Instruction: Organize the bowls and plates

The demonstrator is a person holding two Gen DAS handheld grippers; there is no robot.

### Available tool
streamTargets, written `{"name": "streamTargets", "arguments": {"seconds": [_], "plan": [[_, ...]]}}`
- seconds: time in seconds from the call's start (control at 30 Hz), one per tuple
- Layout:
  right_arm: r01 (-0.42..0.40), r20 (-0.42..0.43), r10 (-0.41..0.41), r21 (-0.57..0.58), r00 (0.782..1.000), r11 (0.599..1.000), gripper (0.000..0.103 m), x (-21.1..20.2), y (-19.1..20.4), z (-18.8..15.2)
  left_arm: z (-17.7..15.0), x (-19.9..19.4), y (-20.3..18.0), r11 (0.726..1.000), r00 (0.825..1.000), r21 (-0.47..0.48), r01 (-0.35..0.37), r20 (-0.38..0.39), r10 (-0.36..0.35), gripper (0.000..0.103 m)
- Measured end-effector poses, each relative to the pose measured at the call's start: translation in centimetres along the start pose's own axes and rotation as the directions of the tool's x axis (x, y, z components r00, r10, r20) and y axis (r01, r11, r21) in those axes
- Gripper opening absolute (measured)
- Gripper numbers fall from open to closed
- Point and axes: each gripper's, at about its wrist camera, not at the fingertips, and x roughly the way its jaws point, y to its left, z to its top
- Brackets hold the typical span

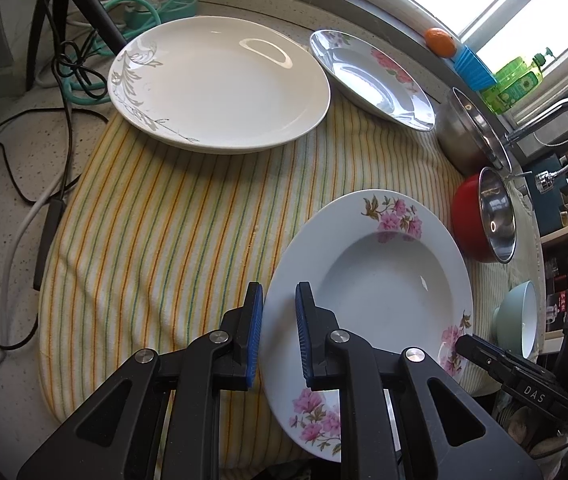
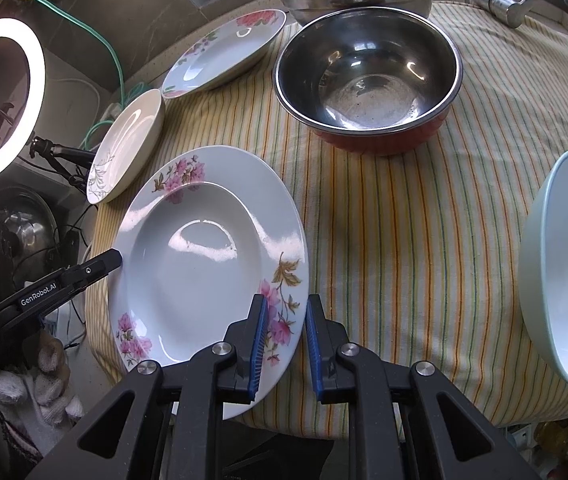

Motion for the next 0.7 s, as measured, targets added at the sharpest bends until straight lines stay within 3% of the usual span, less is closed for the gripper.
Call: {"name": "streamTargets", "arguments": {"seconds": [0.7], "plan": [[0.003, -0.024, -0.003, -0.014, 1.0, 1.0, 0.017, -0.03, 0.19, -0.49, 0.4, -0.25, 0.17, 1.0, 1.0, 0.005, 0.007, 0.012, -0.007, 0.015]]}}
